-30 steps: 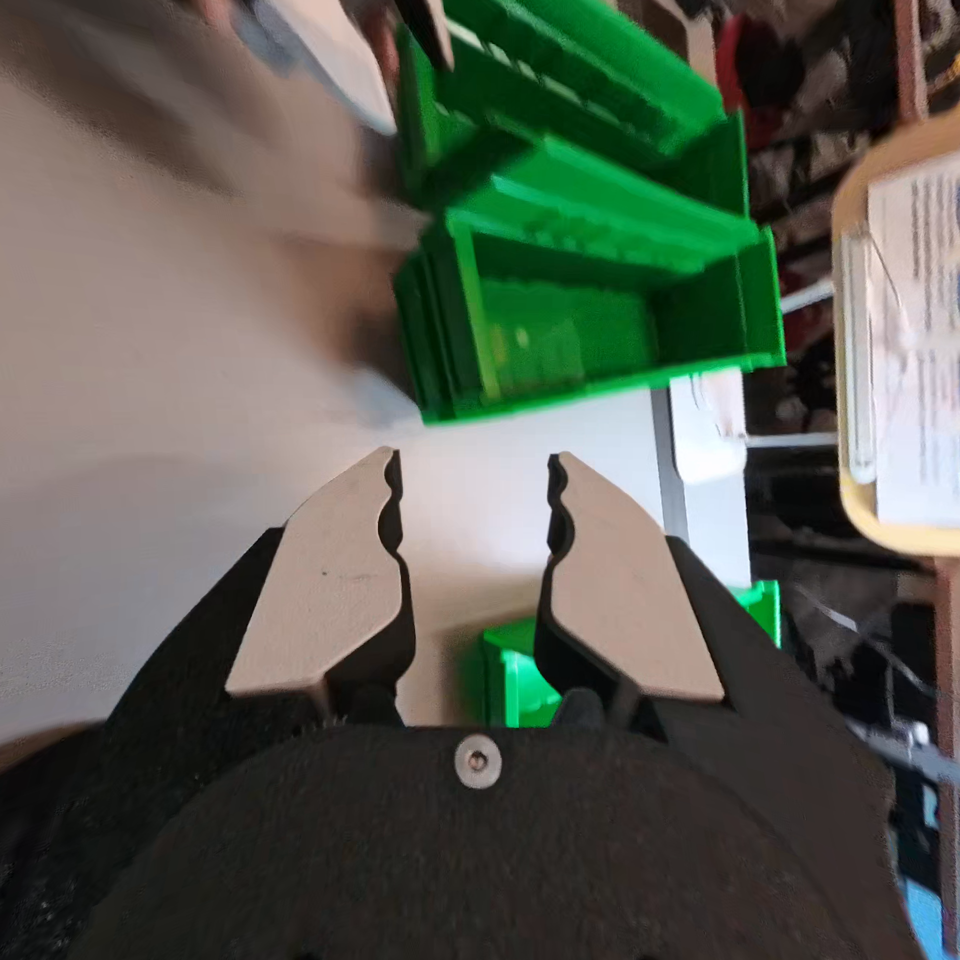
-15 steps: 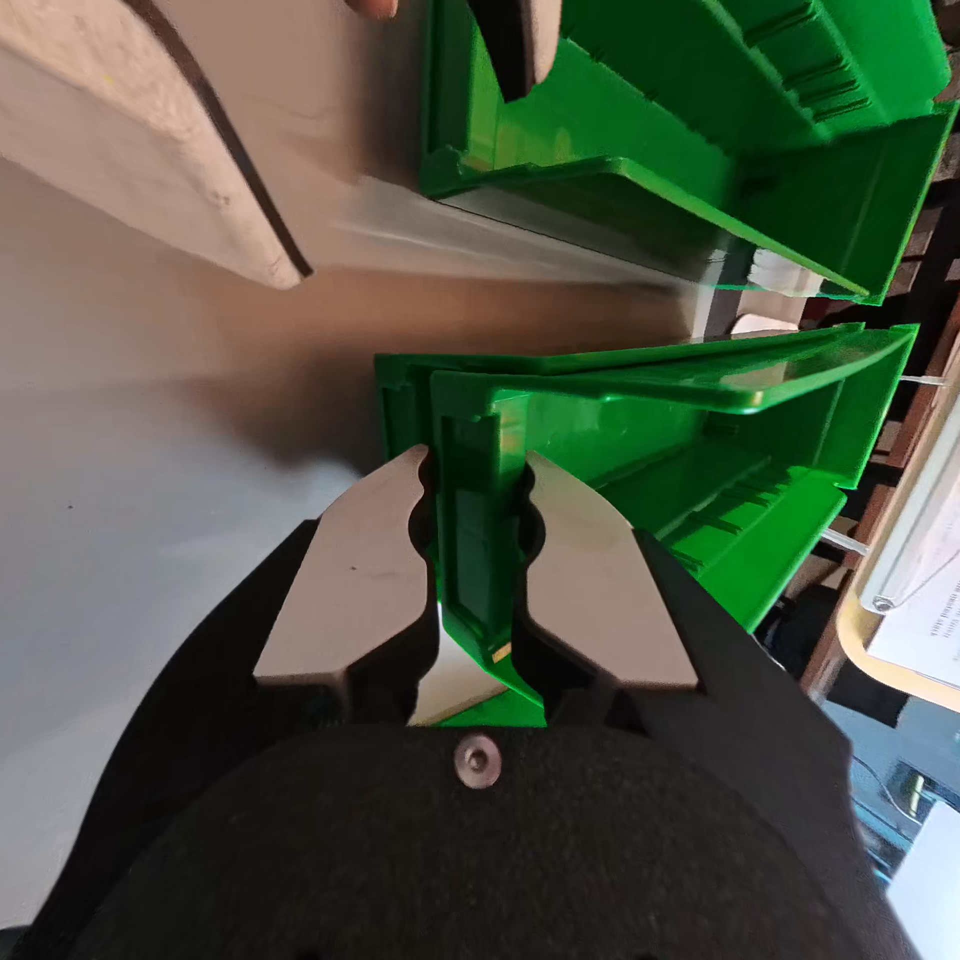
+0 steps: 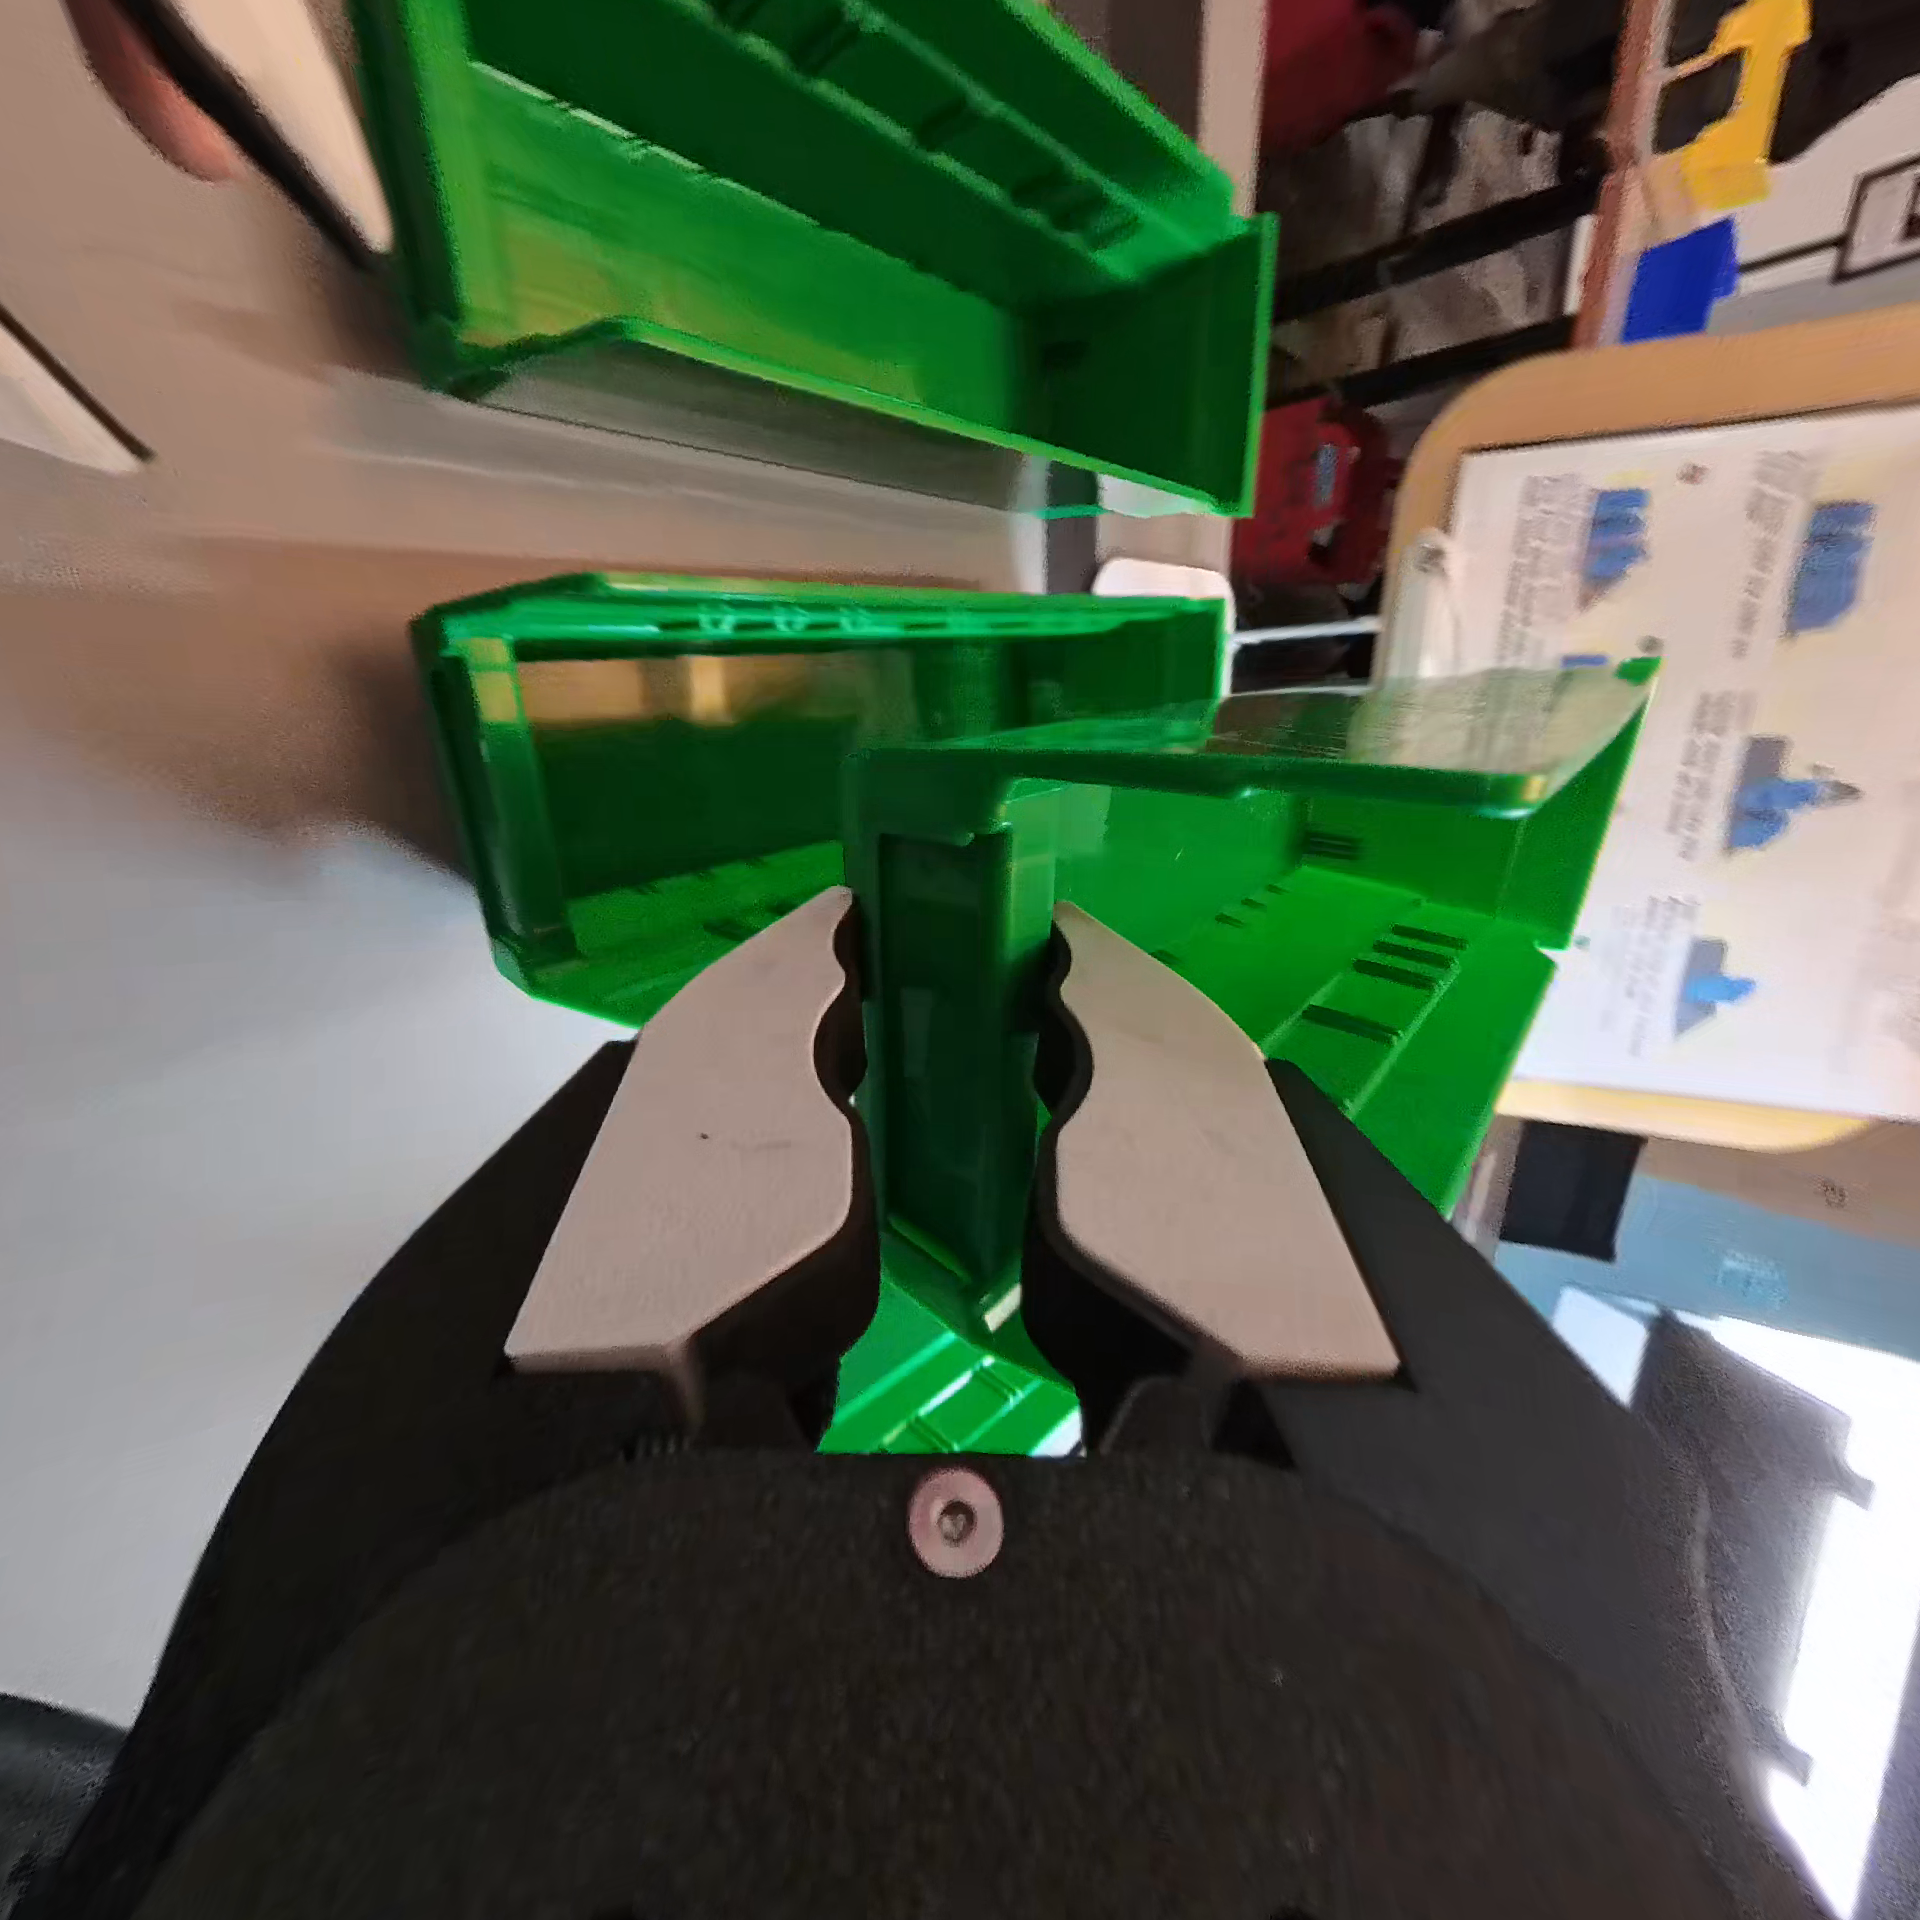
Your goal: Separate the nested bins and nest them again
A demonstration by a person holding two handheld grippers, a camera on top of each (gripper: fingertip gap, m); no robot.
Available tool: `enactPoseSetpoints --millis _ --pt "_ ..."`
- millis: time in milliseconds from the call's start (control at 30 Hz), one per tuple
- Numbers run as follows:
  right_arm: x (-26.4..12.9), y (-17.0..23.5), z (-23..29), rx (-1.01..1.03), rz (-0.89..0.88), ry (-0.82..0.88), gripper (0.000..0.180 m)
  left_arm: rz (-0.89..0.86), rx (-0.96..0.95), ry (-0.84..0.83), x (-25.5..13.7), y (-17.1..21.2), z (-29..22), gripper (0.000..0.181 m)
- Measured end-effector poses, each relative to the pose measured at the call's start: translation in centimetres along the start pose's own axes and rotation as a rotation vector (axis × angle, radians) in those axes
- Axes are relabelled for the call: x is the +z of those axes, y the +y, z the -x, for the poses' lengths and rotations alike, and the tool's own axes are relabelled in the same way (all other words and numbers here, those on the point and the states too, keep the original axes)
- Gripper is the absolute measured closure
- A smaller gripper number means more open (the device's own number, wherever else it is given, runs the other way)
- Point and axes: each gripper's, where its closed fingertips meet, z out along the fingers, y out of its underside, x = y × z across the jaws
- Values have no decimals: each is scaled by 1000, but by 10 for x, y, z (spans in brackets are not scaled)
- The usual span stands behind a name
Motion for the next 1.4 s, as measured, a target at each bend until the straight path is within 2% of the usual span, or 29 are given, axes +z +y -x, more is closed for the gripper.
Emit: enactPoseSetpoints --millis 100,167,300,400,533,767,900,1033,1167,1300,1400 --pt "-18 21 -15 40 21 31 150 1 -2 -1 0 0 0 141" --pt "-16 43 -8 22 37 35 151 -1 -2 -2 0 0 0 141" --pt "13 90 32 15 78 2 150 -2 -9 -3 0 -1 1 141" --pt "35 111 62 40 104 -13 150 7 -22 -6 2 2 3 140" --pt "58 128 95 42 136 -56 150 12 -30 -20 2 5 7 141" --pt "82 140 102 -30 154 -21 150 34 -21 -27 5 11 9 141" --pt "79 134 103 -61 106 33 138 26 -9 -38 3 9 11 141" --pt "36 115 101 153 -70 45 126 25 -12 -48 3 9 15 141" --pt "-23 105 86 544 -389 63 125 21 -15 -78 1 7 25 141" --pt "-60 140 75 908 -576 124 125 -8 -69 -137 -9 0 46 141" --pt "-64 178 76 1021 -565 272 125 -28 -91 -190 -21 -3 60 141"
